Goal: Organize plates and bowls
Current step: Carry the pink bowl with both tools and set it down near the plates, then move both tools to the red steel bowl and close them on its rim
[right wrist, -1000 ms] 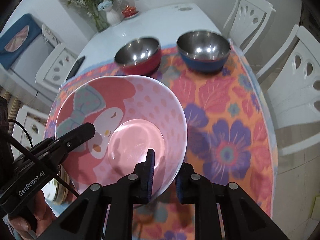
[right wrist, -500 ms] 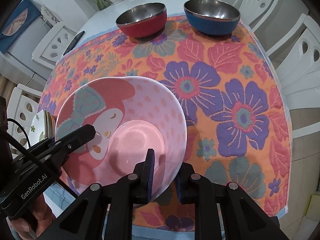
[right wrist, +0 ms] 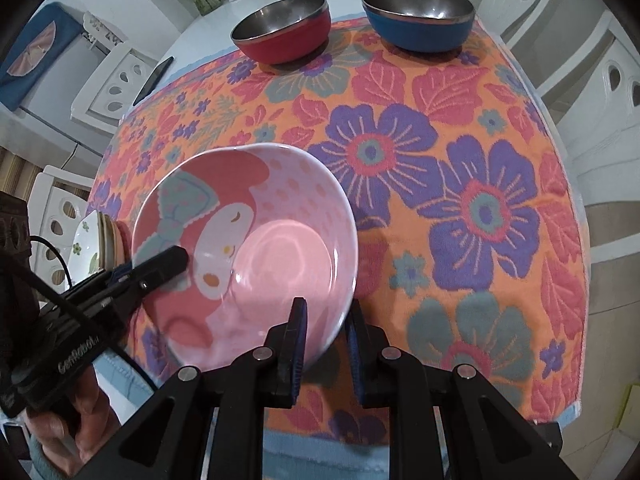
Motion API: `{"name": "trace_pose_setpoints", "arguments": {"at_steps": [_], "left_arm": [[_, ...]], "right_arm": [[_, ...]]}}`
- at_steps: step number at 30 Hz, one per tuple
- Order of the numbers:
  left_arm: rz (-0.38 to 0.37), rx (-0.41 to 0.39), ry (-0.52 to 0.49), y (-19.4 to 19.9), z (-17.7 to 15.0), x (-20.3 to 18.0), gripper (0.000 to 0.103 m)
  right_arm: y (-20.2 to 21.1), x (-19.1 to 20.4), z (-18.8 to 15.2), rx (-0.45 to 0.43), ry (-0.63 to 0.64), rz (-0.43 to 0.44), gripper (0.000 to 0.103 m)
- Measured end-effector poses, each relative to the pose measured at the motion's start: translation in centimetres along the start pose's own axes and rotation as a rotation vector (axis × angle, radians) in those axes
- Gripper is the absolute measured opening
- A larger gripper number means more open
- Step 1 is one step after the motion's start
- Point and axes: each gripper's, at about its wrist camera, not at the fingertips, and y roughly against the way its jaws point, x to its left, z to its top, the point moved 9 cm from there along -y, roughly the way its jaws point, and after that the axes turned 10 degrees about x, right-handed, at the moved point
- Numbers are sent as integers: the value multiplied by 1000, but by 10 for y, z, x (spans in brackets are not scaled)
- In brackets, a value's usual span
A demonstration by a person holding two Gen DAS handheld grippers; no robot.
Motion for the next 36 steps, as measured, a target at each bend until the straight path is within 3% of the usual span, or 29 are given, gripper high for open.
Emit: {"name": "trace_pose_setpoints", "arguments": {"at_steps": [9,11,14,15,19,27,36], "left_arm": [[3,-85,-15,56,14,2,24],[-3,-124,-23,74,31,0,32],[-8,-180,-59,99,65,-5,32],[-6,-195,-69,106,80,-5,32],[-5,-219,-83,116,137,-1,41],[-18,-149,-83,73,220,16,43],[-39,-28,-90,-13,266,28,42]], "right_arm": [[53,17,-6,-77,9,94,19],[73,24,7,-128,14,107,20],[102,36,39,-222,15,130,36],[110,39,48,-251,10,130,48],[128,49,95,-348,-61,139,50],[93,43,174,-318,-243,181,50],[35,30,230,-238,-303,150,50]]}}
